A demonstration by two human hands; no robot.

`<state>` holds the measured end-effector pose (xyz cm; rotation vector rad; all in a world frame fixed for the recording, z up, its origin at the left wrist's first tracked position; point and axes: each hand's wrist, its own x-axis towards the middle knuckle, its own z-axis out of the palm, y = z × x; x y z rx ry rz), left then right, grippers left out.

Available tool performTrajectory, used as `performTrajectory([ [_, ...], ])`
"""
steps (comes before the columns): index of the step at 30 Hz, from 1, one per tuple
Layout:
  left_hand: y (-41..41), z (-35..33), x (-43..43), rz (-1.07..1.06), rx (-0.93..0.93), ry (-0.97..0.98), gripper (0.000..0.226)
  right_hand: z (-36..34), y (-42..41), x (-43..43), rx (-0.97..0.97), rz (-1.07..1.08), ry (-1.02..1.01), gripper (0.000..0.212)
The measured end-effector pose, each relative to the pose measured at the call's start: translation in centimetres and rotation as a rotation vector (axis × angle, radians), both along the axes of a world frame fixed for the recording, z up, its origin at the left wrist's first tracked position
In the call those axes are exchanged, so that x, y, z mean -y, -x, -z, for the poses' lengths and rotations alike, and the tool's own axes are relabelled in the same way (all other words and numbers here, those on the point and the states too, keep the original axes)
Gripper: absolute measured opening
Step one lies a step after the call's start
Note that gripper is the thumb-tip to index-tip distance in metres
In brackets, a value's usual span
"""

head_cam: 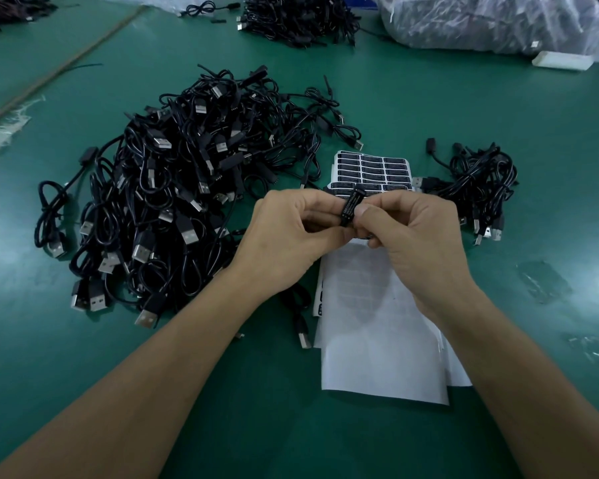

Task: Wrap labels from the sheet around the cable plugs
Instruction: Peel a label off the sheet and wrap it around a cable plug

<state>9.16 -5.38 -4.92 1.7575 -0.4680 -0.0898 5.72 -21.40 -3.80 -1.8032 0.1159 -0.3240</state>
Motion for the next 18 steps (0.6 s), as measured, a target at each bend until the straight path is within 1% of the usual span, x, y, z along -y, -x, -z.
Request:
performTrajectory([
  [9,0.08,-0.14,0.0,-0.004,-0.013,0.002,0.022,0.11,0.03,-0.06,0.019,0.007,0.009,0.016],
  [18,0.06,-0.19,0.01,0.012,-0.006,0.007,0.023,0.21,-0.05,-0.06,0.015,0.029,0.011,0.012],
])
